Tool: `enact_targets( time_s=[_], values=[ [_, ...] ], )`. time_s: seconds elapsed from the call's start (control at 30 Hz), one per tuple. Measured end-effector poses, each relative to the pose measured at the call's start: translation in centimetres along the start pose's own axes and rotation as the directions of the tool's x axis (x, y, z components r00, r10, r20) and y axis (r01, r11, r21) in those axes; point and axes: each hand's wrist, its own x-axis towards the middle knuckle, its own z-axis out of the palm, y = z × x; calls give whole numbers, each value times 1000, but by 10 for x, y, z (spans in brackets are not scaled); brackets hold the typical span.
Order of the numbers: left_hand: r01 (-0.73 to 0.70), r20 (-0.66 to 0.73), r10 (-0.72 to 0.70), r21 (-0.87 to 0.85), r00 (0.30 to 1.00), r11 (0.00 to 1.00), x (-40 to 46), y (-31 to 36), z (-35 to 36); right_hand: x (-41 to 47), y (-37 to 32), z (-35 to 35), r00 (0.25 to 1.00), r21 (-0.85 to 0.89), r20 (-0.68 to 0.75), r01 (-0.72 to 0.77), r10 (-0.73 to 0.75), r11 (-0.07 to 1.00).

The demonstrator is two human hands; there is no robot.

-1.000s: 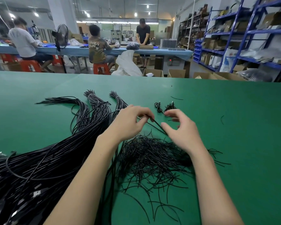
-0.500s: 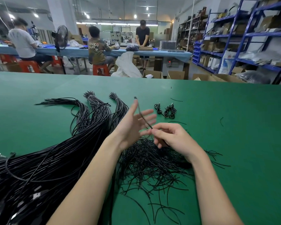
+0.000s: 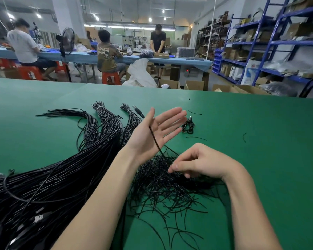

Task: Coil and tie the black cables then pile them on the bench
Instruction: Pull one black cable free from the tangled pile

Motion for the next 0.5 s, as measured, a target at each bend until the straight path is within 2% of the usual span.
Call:
enact_targets(
  time_s=[0.07, 0.13, 0.23, 0.3, 0.37, 0.43, 0.5],
  values=[
    [6, 47, -5, -37, 999, 999, 0, 0, 5, -5, -3, -5, 997, -31, 65, -38, 40, 999],
    [2, 104, 5, -71, 995, 997, -2, 1, 9, -6, -2, -7, 998, -24, 28, -64, 64, 998],
    [49, 210, -31, -82, 977, 995, -8, 5, 10, 1, 4, -4, 966, -126, -219, -168, 138, 978],
    [121, 271, -132, 60, 953, 991, -12, 6, 11, 6, 8, -1, 910, -225, -389, -246, 145, 943],
    [209, 318, -285, 251, 904, 945, -15, 9, 11, 10, 14, -3, 884, -258, -458, -227, 88, 939],
    [302, 302, -450, 429, 840, 851, -16, 10, 11, 11, 15, -6, 879, -264, -475, -194, 48, 945],
    [364, 196, -568, 594, 799, 717, -15, 8, 11, 9, 11, -11, 871, -262, -492, -152, 4, 953]
  ],
)
